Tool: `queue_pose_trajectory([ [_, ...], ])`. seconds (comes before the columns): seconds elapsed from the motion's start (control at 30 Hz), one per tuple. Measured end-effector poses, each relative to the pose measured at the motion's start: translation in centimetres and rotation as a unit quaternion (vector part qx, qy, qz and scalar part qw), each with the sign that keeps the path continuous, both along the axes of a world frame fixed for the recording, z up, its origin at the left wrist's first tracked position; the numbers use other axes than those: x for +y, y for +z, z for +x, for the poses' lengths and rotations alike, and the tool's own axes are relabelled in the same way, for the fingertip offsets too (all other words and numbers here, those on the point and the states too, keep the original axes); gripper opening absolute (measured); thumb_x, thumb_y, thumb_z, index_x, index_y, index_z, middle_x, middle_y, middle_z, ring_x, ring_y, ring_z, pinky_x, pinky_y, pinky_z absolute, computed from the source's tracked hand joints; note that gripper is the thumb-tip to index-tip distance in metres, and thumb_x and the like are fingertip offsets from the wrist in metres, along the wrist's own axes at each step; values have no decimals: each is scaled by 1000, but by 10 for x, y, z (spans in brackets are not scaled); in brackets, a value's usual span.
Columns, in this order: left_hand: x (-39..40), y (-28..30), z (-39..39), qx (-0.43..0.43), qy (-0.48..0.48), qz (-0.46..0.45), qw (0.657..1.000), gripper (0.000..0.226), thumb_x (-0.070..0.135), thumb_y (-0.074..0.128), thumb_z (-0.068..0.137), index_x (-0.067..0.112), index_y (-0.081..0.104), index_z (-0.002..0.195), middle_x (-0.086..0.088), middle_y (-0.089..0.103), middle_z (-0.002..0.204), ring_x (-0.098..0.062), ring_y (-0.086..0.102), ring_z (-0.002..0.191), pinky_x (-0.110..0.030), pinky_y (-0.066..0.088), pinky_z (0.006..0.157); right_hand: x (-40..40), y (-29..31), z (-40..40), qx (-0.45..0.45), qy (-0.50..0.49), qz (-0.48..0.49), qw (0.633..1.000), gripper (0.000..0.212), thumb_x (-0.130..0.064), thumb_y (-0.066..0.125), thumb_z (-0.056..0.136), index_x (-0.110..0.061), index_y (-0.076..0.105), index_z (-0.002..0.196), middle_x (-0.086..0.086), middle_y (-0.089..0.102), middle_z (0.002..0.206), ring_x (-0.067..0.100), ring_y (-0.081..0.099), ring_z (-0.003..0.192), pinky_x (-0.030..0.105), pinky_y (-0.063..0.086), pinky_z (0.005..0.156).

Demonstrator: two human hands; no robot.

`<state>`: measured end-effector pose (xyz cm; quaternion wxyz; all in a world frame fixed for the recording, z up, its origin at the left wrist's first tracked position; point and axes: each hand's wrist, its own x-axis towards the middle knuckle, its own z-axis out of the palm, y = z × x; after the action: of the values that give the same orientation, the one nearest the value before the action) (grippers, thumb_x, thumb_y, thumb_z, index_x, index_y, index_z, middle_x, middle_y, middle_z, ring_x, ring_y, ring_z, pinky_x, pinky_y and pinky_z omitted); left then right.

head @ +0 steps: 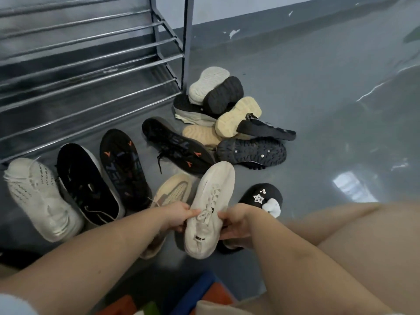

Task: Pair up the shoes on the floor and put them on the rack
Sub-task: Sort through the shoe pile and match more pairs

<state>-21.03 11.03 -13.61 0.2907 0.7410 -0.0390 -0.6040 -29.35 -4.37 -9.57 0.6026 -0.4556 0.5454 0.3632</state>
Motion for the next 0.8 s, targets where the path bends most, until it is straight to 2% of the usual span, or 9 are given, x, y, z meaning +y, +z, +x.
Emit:
queue_pose_trajectory([
  [0.1,0,-2,-5,-18,-10,0,1000,28,39,53,93,12,57,85,-2,57,73,-13,52,60,-21,45,55,1,-12,-2,12,-14,-19,1000,32,-3,38,100,6,47,129,20,57,127,37,56,117,44,52,85],
  [0.2,3,-1,-4,-45,-21,-1,999,25,38,54,93,14,58,88,2,58,75,-10,52,64,-19,42,56,8,-21,-3,16,-25,-7,1000,35,-1,37,98,5,47,131,22,57,126,39,55,118,51,49,95],
  [0.27,3,-2,-3,-76,-22,-6,997,20,36,55,93,16,59,89,3,60,81,-10,55,72,-21,42,62,9,-23,-2,18,-31,-3,999,35,0,37,98,7,47,130,24,56,128,41,54,118,53,46,99],
  [0.37,2,-4,-3,-97,-27,-8,995,17,34,57,92,18,61,87,-1,63,92,-16,57,85,-24,42,76,7,-22,2,16,-34,-11,999,33,0,36,98,7,48,128,24,54,131,40,52,122,49,46,100],
  [0.47,2,-8,-4,-102,-22,-13,994,15,31,57,92,20,60,82,0,62,90,-16,57,86,-24,41,76,8,-19,1,20,-31,-6,999,33,0,36,99,7,47,129,23,53,133,39,51,123,48,46,101],
  [0.6,4,-7,-1,-81,-20,-19,996,24,29,56,93,11,67,104,3,62,89,-13,56,86,-23,41,76,11,-15,-1,14,-36,2,999,35,3,32,99,5,47,131,22,54,133,36,51,124,45,48,94],
  [0.7,2,-4,0,-83,-22,-23,996,28,28,54,94,9,65,111,0,62,96,-12,56,87,-20,41,70,12,-14,-2,3,-38,-2,999,37,4,31,97,4,48,130,22,56,130,35,54,121,45,49,92],
  [0.73,1,-2,0,-85,-19,-23,996,28,27,54,95,9,64,114,0,61,98,-12,55,88,-20,40,71,12,-14,-1,2,-38,-6,999,37,4,32,97,4,48,130,22,56,130,36,55,120,45,50,93],
  [0.8,-1,0,1,-88,-15,-30,996,31,25,51,96,11,60,122,-1,62,108,-14,56,98,-19,38,82,10,-12,0,4,-40,-11,999,36,3,35,97,4,48,131,22,56,129,36,55,119,43,50,94],
])
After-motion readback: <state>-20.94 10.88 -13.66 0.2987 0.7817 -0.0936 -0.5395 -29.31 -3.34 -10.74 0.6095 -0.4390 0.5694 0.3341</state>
